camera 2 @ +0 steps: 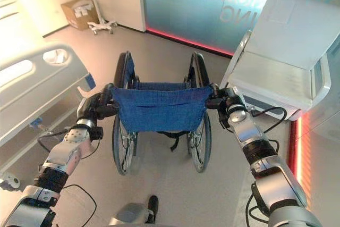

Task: Push the wheelchair next to the bed

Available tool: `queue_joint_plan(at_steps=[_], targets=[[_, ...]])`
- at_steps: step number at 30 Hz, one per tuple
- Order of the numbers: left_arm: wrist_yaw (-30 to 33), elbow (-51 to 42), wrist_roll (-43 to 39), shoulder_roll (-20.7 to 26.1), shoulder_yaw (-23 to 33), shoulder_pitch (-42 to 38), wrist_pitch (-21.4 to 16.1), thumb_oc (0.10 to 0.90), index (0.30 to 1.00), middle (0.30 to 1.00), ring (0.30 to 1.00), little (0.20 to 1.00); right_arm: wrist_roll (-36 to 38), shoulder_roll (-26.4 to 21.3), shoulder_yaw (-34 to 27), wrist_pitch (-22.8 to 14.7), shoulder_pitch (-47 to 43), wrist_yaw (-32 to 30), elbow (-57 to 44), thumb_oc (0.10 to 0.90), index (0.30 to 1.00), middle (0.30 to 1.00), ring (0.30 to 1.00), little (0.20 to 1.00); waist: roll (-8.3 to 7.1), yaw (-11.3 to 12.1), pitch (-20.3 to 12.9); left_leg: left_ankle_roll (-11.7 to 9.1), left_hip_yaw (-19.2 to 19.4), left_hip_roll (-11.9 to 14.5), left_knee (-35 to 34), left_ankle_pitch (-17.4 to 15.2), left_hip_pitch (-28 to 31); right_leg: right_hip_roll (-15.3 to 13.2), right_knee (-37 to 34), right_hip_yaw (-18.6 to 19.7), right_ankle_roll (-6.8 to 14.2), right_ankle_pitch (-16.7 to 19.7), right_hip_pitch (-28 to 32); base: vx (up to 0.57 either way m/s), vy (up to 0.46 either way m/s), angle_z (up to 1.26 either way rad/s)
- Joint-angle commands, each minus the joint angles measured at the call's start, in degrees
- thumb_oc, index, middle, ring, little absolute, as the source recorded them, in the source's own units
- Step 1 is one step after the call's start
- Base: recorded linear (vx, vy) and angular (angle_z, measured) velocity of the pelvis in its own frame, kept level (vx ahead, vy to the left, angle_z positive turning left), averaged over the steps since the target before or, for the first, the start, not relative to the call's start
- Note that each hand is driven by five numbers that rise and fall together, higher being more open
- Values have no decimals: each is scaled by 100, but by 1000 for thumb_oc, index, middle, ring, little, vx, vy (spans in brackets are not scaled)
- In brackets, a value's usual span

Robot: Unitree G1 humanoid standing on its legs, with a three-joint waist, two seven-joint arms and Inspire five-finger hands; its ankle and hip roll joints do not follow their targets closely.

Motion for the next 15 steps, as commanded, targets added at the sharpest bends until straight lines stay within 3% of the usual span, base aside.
queue_joint_plan(at_steps=[1, 3, 4, 5, 8, 12, 13, 15], targets=[[-223, 585, 793, 619, -234, 575, -120, 400, 300, 300, 300, 300, -580, -636, 370, -576, 204, 457, -193, 400, 300, 300, 300, 300, 111, -176, -100, -517, -81, 55, 440, -527, -225, 193, -1743, -279, -172, 1433, -164, 180, -79, -12], [-244, 618, 805, 635, -231, 500, -122, 400, 300, 300, 300, 300, -591, -620, 410, -655, 133, 412, -112, 400, 300, 300, 300, 300, 128, -250, -22, -528, -161, 49, 367, -682, 59, -53, -2301, -381, -168, 1810, -557, 333, -179, -1], [-288, 638, 807, 644, -238, 421, -88, 400, 300, 300, 300, 300, -589, -620, 436, -703, 71, 382, -37, 400, 300, 300, 300, 300, 81, -333, 36, -524, -269, 3, 344, -863, 231, -219, -2912, -268, -74, 2205, -792, 508, -301, 2], [-306, 652, 779, 644, -264, 345, -83, 400, 300, 300, 300, 300, -638, -643, 418, -733, 66, 345, -32, 400, 300, 300, 300, 300, 63, -408, 87, -514, -437, -19, 374, -1019, 307, -281, -3350, -55, -13, 2382, -928, 441, -271, 12], [-300, 672, 684, 604, -335, 246, -112, 400, 300, 300, 300, 300, -767, -712, 354, -704, 98, 256, -136, 400, 300, 300, 300, 300, -1, -517, 102, -490, -779, -82, 590, -1289, 239, -322, -3936, 416, 29, 2437, -1043, 396, -318, 88], [-358, 767, 715, 429, -327, 277, -164, 400, 300, 300, 300, 300, -790, -881, 313, -612, 7, 357, -185, 400, 300, 300, 300, 300, -146, -512, 43, -596, -802, 7, 1334, -1584, -16, -208, -3476, 347, 43, 2065, -964, 383, -324, 51], [-416, 799, 734, 376, -252, 376, -85, 400, 300, 300, 300, 300, -786, -891, 334, -489, -24, 499, -239, 400, 300, 300, 300, 300, -197, -524, -22, -659, -784, 199, 1511, -1721, 113, -125, -3121, 274, 6, 1776, -1053, 482, -373, 49], [-392, 725, 770, 340, -129, 518, -14, 400, 300, 300, 300, 300, -828, -996, 364, -539, 16, 627, -324, 400, 300, 300, 300, 300, -270, -527, -98, -772, -672, 457, 1706, -1772, 275, -66, -3000, 31, -119, 1607, -1013, 509, -412, 48]])
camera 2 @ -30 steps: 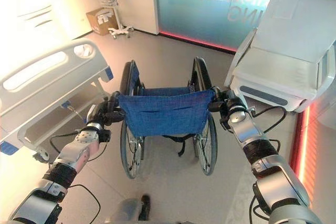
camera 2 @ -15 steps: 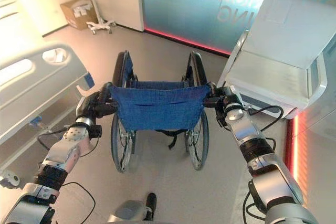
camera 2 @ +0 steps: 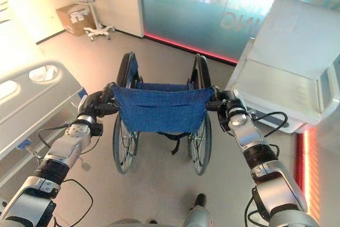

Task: Push the wheelchair next to the bed

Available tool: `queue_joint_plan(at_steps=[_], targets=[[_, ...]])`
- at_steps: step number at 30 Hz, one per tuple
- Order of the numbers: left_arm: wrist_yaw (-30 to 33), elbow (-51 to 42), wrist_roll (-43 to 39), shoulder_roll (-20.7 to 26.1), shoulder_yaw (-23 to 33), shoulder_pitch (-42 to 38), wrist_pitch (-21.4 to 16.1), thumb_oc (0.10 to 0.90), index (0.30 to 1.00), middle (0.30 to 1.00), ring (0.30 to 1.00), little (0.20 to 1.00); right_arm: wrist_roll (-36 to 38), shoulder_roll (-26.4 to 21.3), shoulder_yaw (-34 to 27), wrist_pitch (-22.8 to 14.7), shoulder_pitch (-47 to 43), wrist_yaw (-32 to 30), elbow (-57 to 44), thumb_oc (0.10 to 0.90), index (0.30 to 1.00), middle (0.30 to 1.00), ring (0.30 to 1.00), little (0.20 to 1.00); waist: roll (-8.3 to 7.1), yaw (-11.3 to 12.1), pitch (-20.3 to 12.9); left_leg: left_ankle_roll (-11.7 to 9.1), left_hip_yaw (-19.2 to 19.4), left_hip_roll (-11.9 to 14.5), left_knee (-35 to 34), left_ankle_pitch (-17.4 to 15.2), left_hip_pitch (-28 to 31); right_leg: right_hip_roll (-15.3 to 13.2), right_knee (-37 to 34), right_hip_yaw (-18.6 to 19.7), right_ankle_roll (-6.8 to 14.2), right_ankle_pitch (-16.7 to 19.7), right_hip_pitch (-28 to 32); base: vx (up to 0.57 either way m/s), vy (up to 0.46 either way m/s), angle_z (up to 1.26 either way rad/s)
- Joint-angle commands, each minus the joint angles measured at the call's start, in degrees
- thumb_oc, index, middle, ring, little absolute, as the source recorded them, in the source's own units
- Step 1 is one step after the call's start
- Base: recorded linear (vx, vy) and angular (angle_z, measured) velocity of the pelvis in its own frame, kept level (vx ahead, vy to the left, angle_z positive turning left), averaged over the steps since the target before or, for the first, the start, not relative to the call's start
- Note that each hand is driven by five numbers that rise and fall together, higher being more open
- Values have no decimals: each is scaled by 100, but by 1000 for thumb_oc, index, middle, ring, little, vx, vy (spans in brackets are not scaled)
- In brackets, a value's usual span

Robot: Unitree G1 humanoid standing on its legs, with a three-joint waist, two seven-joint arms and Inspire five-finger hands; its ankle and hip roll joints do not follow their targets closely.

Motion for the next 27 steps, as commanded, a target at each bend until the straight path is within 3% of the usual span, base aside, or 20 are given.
queue_joint_plan(at_steps=[1, 3, 4, 5, 6, 7, 8, 9, 10, 11, 13, 14, 16, 19, 21, 22, 24, 25, 27], targets=[[-246, 164, 586, 463, -77, 870, 59, 400, 300, 300, 300, 300, -826, -967, 393, -657, -20, 655, -194, 400, 300, 300, 300, 300, -125, 230, -52, -518, 477, 910, 1284, -492, -395, 40, 28, -376, 16, 40, -1, 386, -323, 42], [-208, 137, 576, 425, -41, 928, 59, 400, 300, 300, 300, 300, -870, -1029, 435, -781, -43, 691, -124, 400, 300, 300, 300, 300, -129, 207, -105, -572, 499, 1034, 1480, -345, -369, 164, 8, -424, -108, -53, 45, 319, -266, 42], [-132, 134, 544, 353, -62, 994, 7, 400, 300, 300, 300, 300, -922, -1111, 494, -893, -106, 745, -24, 400, 300, 300, 300, 300, -111, 194, -189, -712, 627, 1222, 1839, 67, -342, 329, -31, -620, -324, -221, 149, 238, -203, 27], [-132, 134, 544, 353, -62, 994, 7, 400, 300, 300, 300, 300, -922, -1111, 494, -893, -106, 745, -24, 400, 300, 300, 300, 300, -111, 194, -189, -712, 627, 1222, 1839, 67, -342, 329, -31, -620, -324, -221, 149, 381, -302, 31], [-100, 135, 518, 305, -111, 1031, -15, 400, 300, 300, 300, 300, -945, -1198, 545, -972, -150, 765, 80, 400, 300, 300, 300, 300, -36, 251, -215, -882, 702, 1376, 2374, 330, -531, 573, -89, -772, -474, -501, 431, 265, -205, 35], [-91, 139, 518, 293, -125, 1036, -14, 400, 300, 300, 300, 300, -940, -1220, 559, -996, -160, 771, 105, 400, 300, 300, 300, 300, -34, 266, -212, -903, 717, 1385, 2468, 388, -604, 607, -110, -806, -512, -539, 482, 418, -347, 48], [-170, 183, 554, 271, -205, 1036, -74, 400, 300, 300, 300, 300, -901, -1256, 557, -941, -165, 717, 155, 400, 300, 300, 300, 300, -54, 346, -99, -933, 794, 1406, 2734, 565, -1089, 706, -214, -879, -605, -615, 768, 305, -249, 40], [-195, 225, 586, 242, -240, 1026, -116, 400, 300, 300, 300, 300, -880, -1254, 573, -957, -212, 705, 255, 400, 300, 300, 300, 300, -54, 423, -7, -908, 753, 1266, 2725, 536, -1329, 759, -272, -851, -605, -633, 940, 311, -239, 28], [-198, 255, 611, 223, -247, 1033, -171, 400, 300, 300, 300, 300, -900, -1204, 612, -1011, -309, 688, 400, 400, 300, 300, 300, 300, -68, 499, 78, -808, 807, 1032, 2426, 638, -1499, 773, -359, -847, -607, -555, 1046, 158, -97, 10], [-198, 255, 611, 223, -245, 1033, -172, 400, 300, 300, 300, 300, -899, -1202, 615, -1013, -314, 687, 404, 400, 300, 300, 300, 300, -73, 499, 86, -806, 811, 1025, 2412, 645, -1485, 766, -360, -845, -604, -555, 1052, 259, -95, 4], [-189, 195, 662, 201, -231, 1100, -180, 400, 300, 300, 300, 300, -995, -946, 703, -973, -516, 649, 623, 400, 300, 300, 300, 300, 72, 700, 195, -838, 1034, 830, 1395, 1030, -1800, 1067, -574, -776, -586, -668, 1456, 362, -92, 2], [-180, 178, 666, 201, -234, 1108, -174, 400, 300, 300, 300, 300, -1003, -911, 715, -956, -521, 636, 622, 400, 300, 300, 300, 300, 99, 728, 201, -858, 1035, 809, 1221, 1128, -1862, 1108, -594, -762, -586, -679, 1496, 417, -64, 0], [-186, 87, 721, 219, -222, 1215, -213, 400, 300, 300, 300, 300, -948, -785, 758, -978, -551, 602, 697, 400, 300, 300, 300, 300, 268, 912, 201, -998, 926, 783, 173, 1779, -2192, 1364, -706, -604, -603, -759, 1742, 507, -32, -11], [-208, -35, 762, 259, -139, 1372, -222, 400, 300, 300, 300, 300, -932, -722, 756, -1110, -559, 670, 789, 400, 300, 300, 300, 300, 343, 1043, 161, -1039, 837, 771, -345, 2071, -2234, 1435, -709, -544, -601, -854, 1894, 405, 6, -32], [-289, -68, 794, 312, -31, 1448, -276, 400, 300, 300, 300, 300, -935, -717, 762, -1219, -587, 750, 855, 400, 300, 300, 300, 300, 338, 1067, 101, -1011, 1005, 736, -285, 1888, -2147, 1422, -496, -588, -606, -1133, 1963, 514, 73, -28], [-312, -76, 765, 347, 6, 1485, -221, 400, 300, 300, 300, 300, -848, -658, 736, -1203, -532, 783, 869, 400, 300, 300, 300, 300, 277, 1082, 57, -848, 1082, 593, 43, 1484, -2118, 1363, -256, -590, -591, -1321, 1988, 518, 89, -36], [-318, -62, 678, 379, 30, 1516, -227, 400, 300, 300, 300, 300, -914, -557, 716, -1160, -415, 830, 798, 400, 300, 300, 300, 300, 191, 1153, 4, -663, 1110, 527, 435, 1133, -2216, 1281, 39, -594, -566, -1524, 2079, 456, 82, -34], [-338, -58, 704, 372, 60, 1527, -221, 400, 300, 300, 300, 300, -906, -537, 709, -1152, -378, 839, 789, 400, 300, 300, 300, 300, 170, 1160, -28, -553, 1194, 519, 457, 985, -2155, 1217, 288, -635, -512, -1522, 2077, 488, 153, -28], [-390, -6, 732, 400, 83, 1505, -144, 400, 300, 300, 300, 300, -1052, -472, 611, -1231, -192, 884, 745, 400, 300, 300, 300, 300, 84, 1205, -149, -275, 1309, 399, 344, 766, -1940, 899, 1219, -837, -192, -1298, 2060, 432, 164, -21]])
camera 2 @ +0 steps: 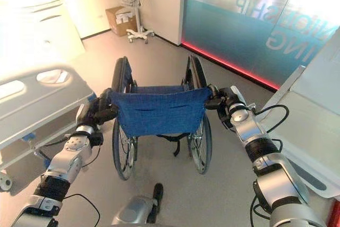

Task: Push the wheelchair next to the bed

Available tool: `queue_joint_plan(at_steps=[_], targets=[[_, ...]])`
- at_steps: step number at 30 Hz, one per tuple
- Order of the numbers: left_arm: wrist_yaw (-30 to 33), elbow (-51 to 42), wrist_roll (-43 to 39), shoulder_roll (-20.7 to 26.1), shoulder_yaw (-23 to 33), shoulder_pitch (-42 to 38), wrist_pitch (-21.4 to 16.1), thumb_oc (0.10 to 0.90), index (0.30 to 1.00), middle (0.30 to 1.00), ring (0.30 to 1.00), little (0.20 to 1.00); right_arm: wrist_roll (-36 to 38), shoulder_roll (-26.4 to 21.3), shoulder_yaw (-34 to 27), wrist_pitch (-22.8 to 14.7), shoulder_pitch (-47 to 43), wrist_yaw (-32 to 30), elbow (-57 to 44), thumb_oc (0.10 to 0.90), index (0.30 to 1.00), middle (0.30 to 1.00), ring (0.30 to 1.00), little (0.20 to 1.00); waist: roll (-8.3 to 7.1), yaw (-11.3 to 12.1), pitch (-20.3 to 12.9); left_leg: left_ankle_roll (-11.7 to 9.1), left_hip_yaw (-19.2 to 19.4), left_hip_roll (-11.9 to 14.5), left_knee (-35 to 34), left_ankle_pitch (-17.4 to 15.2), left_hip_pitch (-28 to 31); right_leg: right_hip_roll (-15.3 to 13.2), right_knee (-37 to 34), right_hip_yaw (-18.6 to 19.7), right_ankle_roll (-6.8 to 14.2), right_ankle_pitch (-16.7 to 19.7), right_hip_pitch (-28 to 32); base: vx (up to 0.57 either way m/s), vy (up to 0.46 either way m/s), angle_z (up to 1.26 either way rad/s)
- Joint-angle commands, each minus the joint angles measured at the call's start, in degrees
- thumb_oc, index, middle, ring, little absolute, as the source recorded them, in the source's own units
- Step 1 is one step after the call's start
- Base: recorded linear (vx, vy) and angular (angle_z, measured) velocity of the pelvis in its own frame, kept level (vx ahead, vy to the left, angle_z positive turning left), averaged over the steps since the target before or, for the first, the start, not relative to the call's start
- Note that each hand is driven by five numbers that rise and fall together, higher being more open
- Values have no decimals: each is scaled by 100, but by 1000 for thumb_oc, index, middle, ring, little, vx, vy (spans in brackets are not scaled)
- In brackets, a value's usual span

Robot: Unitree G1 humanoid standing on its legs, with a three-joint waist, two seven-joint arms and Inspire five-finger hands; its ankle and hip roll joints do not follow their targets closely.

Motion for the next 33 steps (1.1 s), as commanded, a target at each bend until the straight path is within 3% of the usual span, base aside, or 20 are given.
queue_joint_plan(at_steps=[1, 2, 4, 5, 7, 8, 10, 11, 12, 13, 16, 20, 21, 22, 23, 27, 30, 31, 33], targets=[[-552, 794, 723, 543, -373, 609, 96, 400, 300, 300, 300, 300, -884, -537, 205, -689, 282, 423, -40, 400, 300, 300, 300, 300, -4, -114, -212, 138, 98, -143, 257, -442, -283, -294, 1581, -811, 307, 739, -252, 437, 140, -8], [-574, 779, 794, 560, -361, 606, 141, 400, 300, 300, 300, 300, -931, -582, 109, -650, 471, 421, -269, 400, 300, 300, 300, 300, -69, -130, -271, 231, 84, -232, 201, -488, -164, -499, 2201, -854, 563, 1066, -365, 367, 104, -7], [-560, 731, 750, 595, -383, 599, 188, 400, 300, 300, 300, 300, -973, -621, 17, -596, 616, 426, -461, 400, 300, 300, 300, 300, -124, -156, -288, 286, 48, -307, 225, -558, -96, -652, 2457, -827, 710, 1390, -492, 370, 70, -3], [-530, 739, 706, 621, -416, 591, 187, 400, 300, 300, 300, 300, -1040, -624, -11, -614, 661, 431, -541, 400, 300, 300, 300, 300, -153, -156, -272, 290, 9, -349, 294, -625, -61, -798, 2373, -805, 754, 1639, -577, 354, -38, 1], [-512, 771, 675, 650, -421, 585, 164, 400, 300, 300, 300, 300, -1075, -606, 36, -609, 613, 398, -607, 400, 300, 300, 300, 300, -120, -145, -230, 259, 45, -274, 362, -685, -13, -959, 2060, -894, 708, 1688, -683, 290, -125, -10], [-483, 864, 631, 660, -453, 525, 100, 400, 300, 300, 300, 300, -1088, -591, 102, -655, 484, 363, -535, 400, 300, 300, 300, 300, -55, -186, -162, 211, 45, -164, 409, -739, 111, -1067, 1495, -945, 617, 1695, -889, 301, -255, -2], [-505, 1015, 569, 683, -528, 375, -5, 400, 300, 300, 300, 300, -1109, -579, 186, -730, 264, 281, -284, 400, 300, 300, 300, 300, 72, -329, -52, 156, -134, -45, 377, -937, 523, -1372, 748, -865, 564, 2192, -1548, 288, -298, -5], [-551, 1033, 566, 710, -546, 296, -30, 400, 300, 300, 300, 300, -1092, -578, 211, -752, 184, 214, -183, 400, 300, 300, 300, 300, 74, -393, -2, 189, -178, -34, 338, -951, 596, -1543, 381, -816, 547, 2599, -1831, 294, -361, 11], [-623, 1039, 581, 735, -575, 197, -49, 400, 300, 300, 300, 300, -1053, -612, 236, -759, 154, 93, -129, 400, 300, 300, 300, 300, 49, -490, 58, 177, -387, -48, 337, -1168, 732, -1700, -182, -541, 661, 2928, -2066, 330, -399, 30], [-639, 1037, 586, 730, -599, 170, -65, 400, 300, 300, 300, 300, -1036, -635, 226, -745, 169, 40, -133, 400, 300, 300, 300, 300, 35, -537, 68, 164, -523, -56, 387, -1271, 760, -1710, -475, -353, 697, 2975, -2135, 413, -410, 76], [-581, 1003, 606, 678, -646, 213, -78, 400, 300, 300, 300, 300, -1027, -714, 156, -708, 255, 37, -318, 400, 300, 300, 300, 300, -39, -637, 29, 76, -821, -24, 679, -1509, 723, -1716, -690, 5, 753, 2974, -2159, 414, -392, 122], [-558, 923, 575, 584, -530, 450, 85, 400, 300, 300, 300, 300, -1012, -759, 209, -367, 289, 274, -784, 400, 300, 300, 300, 300, -142, -674, -60, -65, -827, 242, 1161, -1589, 689, -1460, 8, -117, 705, 2537, -2151, 382, -369, 49], [-584, 896, 505, 567, -514, 479, 160, 400, 300, 300, 300, 300, -1047, -769, 296, -335, 278, 320, -844, 400, 300, 300, 300, 300, -129, -709, -80, -150, -804, 381, 1156, -1301, 713, -1314, 51, -141, 633, 2346, -2100, 254, -237, 37], [-584, 896, 505, 567, -514, 479, 160, 400, 300, 300, 300, 300, -1047, -769, 296, -335, 278, 320, -844, 400, 300, 300, 300, 300, -129, -709, -80, -150, -804, 381, 1156, -1301, 713, -1314, 51, -141, 633, 2346, -2100, 377, -315, 76], [-501, 960, 530, 413, -556, 471, 162, 400, 300, 300, 300, 300, -1115, -854, 362, -500, 260, 421, -648, 400, 300, 300, 300, 300, -103, -773, -131, -367, -774, 652, 1215, -761, 778, -1044, -152, -406, 453, 2113, -1838, 360, -297, 65], [-575, 1159, 534, 190, -767, 243, 93, 400, 300, 300, 300, 300, -1169, -965, 375, -719, 186, 371, -223, 400, 300, 300, 300, 300, -151, -955, -261, -514, -518, 868, 1434, -487, 877, -839, -330, -649, 204, 1952, -1679, 280, -243, 66], [-645, 1318, 554, 94, -950, 96, -4, 400, 300, 300, 300, 300, -1205, -1069, 291, -834, 248, 300, -61, 400, 300, 300, 300, 300, -155, -1065, -314, -555, -329, 776, 1569, -465, 876, -702, -479, -805, 78, 1867, -1538, 261, -229, 82], [-602, 1313, 556, 65, -1012, 49, 9, 400, 300, 300, 300, 300, -1194, -1075, 290, -893, 262, 261, 14, 400, 300, 300, 300, 300, -129, -1038, -288, -490, -351, 535, 1394, -599, 843, -618, -495, -820, 96, 1849, -1474, 277, -176, 75], [-596, 1274, 569, 71, -1003, 61, 14, 400, 300, 300, 300, 300, -1210, -1049, 294, -934, 249, 252, 66, 400, 300, 300, 300, 300, -89, -991, -264, -439, -342, 337, 1165, -686, 813, -539, -502, -805, 130, 1835, -1428, 253, -143, 58]])
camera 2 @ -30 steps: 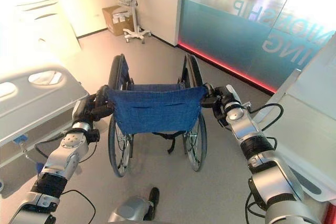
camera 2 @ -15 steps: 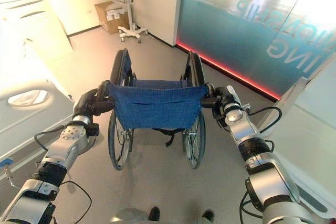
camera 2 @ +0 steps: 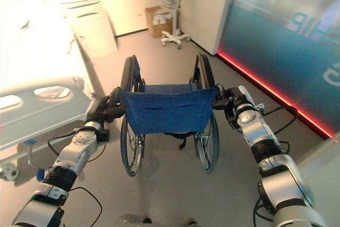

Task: Push the wheelchair next to the bed

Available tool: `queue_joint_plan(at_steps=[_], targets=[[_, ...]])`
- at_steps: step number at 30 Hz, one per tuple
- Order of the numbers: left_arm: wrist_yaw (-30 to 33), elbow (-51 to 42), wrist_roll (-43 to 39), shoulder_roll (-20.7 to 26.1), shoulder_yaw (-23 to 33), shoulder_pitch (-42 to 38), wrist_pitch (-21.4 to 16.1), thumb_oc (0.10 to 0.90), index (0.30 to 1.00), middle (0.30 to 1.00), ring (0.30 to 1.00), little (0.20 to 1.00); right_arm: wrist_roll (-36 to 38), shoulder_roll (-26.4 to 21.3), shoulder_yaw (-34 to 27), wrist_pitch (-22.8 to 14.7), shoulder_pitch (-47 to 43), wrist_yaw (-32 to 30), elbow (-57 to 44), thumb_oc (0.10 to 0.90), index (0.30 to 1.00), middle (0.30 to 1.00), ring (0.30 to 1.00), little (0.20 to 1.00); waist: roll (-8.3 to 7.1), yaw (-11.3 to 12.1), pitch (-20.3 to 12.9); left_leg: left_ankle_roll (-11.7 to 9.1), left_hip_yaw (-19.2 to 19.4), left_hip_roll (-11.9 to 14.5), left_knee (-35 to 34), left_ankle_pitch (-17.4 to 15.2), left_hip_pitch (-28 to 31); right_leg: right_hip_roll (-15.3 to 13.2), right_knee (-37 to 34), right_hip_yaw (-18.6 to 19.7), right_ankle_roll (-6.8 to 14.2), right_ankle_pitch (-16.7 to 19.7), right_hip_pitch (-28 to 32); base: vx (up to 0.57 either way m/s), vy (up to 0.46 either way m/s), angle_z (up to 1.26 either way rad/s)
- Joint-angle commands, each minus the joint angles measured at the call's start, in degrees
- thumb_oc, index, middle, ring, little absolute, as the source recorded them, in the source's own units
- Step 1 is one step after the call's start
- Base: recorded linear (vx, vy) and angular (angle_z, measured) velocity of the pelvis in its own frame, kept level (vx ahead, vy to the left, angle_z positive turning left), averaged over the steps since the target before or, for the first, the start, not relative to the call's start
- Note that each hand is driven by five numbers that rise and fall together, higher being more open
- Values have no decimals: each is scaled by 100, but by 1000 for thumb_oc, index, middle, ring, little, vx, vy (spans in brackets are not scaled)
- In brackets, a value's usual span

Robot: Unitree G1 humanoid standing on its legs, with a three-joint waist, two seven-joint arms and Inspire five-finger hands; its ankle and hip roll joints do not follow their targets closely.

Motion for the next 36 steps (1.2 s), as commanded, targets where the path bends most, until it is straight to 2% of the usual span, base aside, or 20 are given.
queue_joint_plan(at_steps=[1, 3, 4, 5, 7, 8, 10, 12, 14, 15, 19, 21, 22, 23, 27, 30, 31, 33, 35, 36], targets=[[-329, 254, 572, 318, -351, 720, 200, 400, 300, 300, 300, 300, -805, -634, 494, -754, 47, 166, -121, 400, 300, 300, 300, 300, -10, 99, 63, -210, 217, 69, 129, 14, -123, 348, -317, -24, 27, 488, 77, 308, -146, 52], [-341, 205, 593, 319, -346, 737, 205, 400, 300, 300, 300, 300, -856, -579, 490, -728, 41, 127, -124, 400, 300, 300, 300, 300, 33, 193, 116, -248, 331, -25, -90, 184, -394, 439, -426, -35, 33, 453, 279, 338, -118, 48], [-307, 51, 635, 324, -317, 877, 204, 400, 300, 300, 300, 300, -946, -467, 483, -692, 40, 103, -138, 400, 300, 300, 300, 300, 135, 448, 182, -328, 433, -128, -581, 689, -1045, 637, -601, 41, 15, 339, 652, 314, -71, 14], [-307, 38, 638, 326, -310, 889, 207, 400, 300, 300, 300, 300, -950, -461, 482, -693, 39, 105, -135, 400, 300, 300, 300, 300, 138, 464, 184, -331, 440, -131, -618, 716, -1062, 645, -603, 49, 13, 328, 671, 553, -77, -11], [-351, -164, 667, 411, -155, 1112, 177, 400, 300, 300, 300, 300, -1019, -426, 488, -868, -88, 247, -3, 400, 300, 300, 300, 300, 211, 737, 140, -382, 373, -205, -1156, 1024, -1291, 777, -457, 72, 17, -6, 929, 481, -13, -46], [-356, -171, 666, 417, -146, 1121, 172, 400, 300, 300, 300, 300, -1032, -424, 492, -880, -101, 259, 5, 400, 300, 300, 300, 300, 209, 748, 142, -378, 376, -212, -1171, 1032, -1289, 774, -435, 70, 15, -29, 937, 485, 52, -77], [-243, -268, 601, 477, -14, 1265, 262, 400, 300, 300, 300, 300, -1004, -188, 573, -1062, -228, 431, 229, 400, 300, 300, 300, 300, 128, 906, 75, 12, 400, -389, -850, 577, -1169, 749, 402, 79, 104, -205, 919, 501, 95, -87], [-301, -287, 655, 531, 59, 1290, 315, 400, 300, 300, 300, 300, -955, -147, 637, -1051, -132, 395, 145, 400, 300, 300, 300, 300, 36, 974, -4, 235, 558, -410, -851, 409, -1052, 638, 955, -61, 237, -145, 983, 396, 67, -84], [-338, -261, 746, 589, 115, 1335, 361, 400, 300, 300, 300, 300, -902, -145, 562, -1084, 105, 462, -59, 400, 300, 300, 300, 300, -62, 968, -103, 430, 640, -517, -1089, 329, -674, 329, 2185, -182, 786, 642, 765, 438, 100, -81], [-329, -248, 753, 597, 118, 1345, 348, 400, 300, 300, 300, 300, -894, -152, 551, -1107, 137, 465, -87, 400, 300, 300, 300, 300, -71, 966, -110, 440, 621, -537, -1125, 326, -631, 291, 2281, -162, 840, 726, 717, 402, 0, -10], [-263, 12, 566, 712, 3, 1102, 240, 400, 300, 300, 300, 300, -940, -98, 522, -1091, 102, 465, -200, 400, 300, 300, 300, 300, 44, 844, -79, 253, 449, -300, -1033, 230, -327, -258, 1393, -305, 679, 644, 359, 295, -150, 6], [-284, 87, 551, 733, -38, 999, 194, 400, 300, 300, 300, 300, -929, -76, 564, -1161, 23, 414, -70, 400, 300, 300, 300, 300, 127, 784, -16, 220, 312, -233, -1011, 134, -139, -459, 1040, -253, 639, 906, 101, 207, -273, 9], [-361, 119, 551, 787, -82, 886, 174, 400, 300, 300, 300, 300, -891, -72, 577, -1212, -12, 320, 35, 400, 300, 300, 300, 300, 194, 679, 49, 240, 189, -140, -1064, 48, 68, -800, 472, -185, 597, 1483, -274, 245, -350, 33], [-410, 120, 564, 816, -106, 851, 165, 400, 300, 300, 300, 300, -879, -77, 569, -1193, 8, 272, 37, 400, 300, 300, 300, 300, 188, 636, 71, 240, 107, -120, -1096, -49, 155, -946, 219, -81, 653, 1695, -382, 264, -375, 38], [-585, 54, 724, 873, -85, 836, 112, 400, 300, 300, 300, 300, -801, -126, 510, -878, 146, 139, -286, 400, 300, 300, 300, 300, 97, 538, 92, 193, -301, -16, -1015, -354, 205, -1215, -418, 354, 816, 2031, -595, 345, -446, 83], [-620, -57, 841, 870, 24, 883, 166, 400, 300, 300, 300, 300, -769, -230, 503, -655, 143, 256, -618, 400, 300, 300, 300, 300, 21, 497, 88, 73, -529, 121, -580, -464, 49, -1004, -334, 488, 777, 1559, -582, 385, -531, 88], [-624, -111, 890, 826, 68, 934, 246, 400, 300, 300, 300, 300, -700, -290, 469, -629, 133, 349, -630, 400, 300, 300, 300, 300, -1, 476, 66, 36, -535, 221, -368, -501, -7, -870, -121, 420, 740, 1235, -589, 243, -291, 53], [-604, -173, 745, 793, 110, 1015, 365, 400, 300, 300, 300, 300, -793, -332, 522, -629, 102, 555, -771, 400, 300, 300, 300, 300, -53, 402, 82, -5, -526, 392, -189, -496, 48, -709, 283, 405, 656, 967, -663, 366, -390, 73], [-529, -226, 796, 743, 125, 1081, 434, 400, 300, 300, 300, 300, -703, -481, 563, -633, 149, 618, -918, 400, 300, 300, 300, 300, -38, 328, 103, -195, -414, 731, -19, -90, 97, -502, 337, 188, 481, 685, -522, 327, -362, 38], [-481, -250, 750, 728, 92, 1089, 452, 400, 300, 300, 300, 300, -730, -561, 539, -758, 220, 665, -892, 400, 300, 300, 300, 300, -48, 286, 127, -320, -359, 961, 283, 349, -14, -350, 291, 49, 309, 547, -357, 265, -347, 32]])
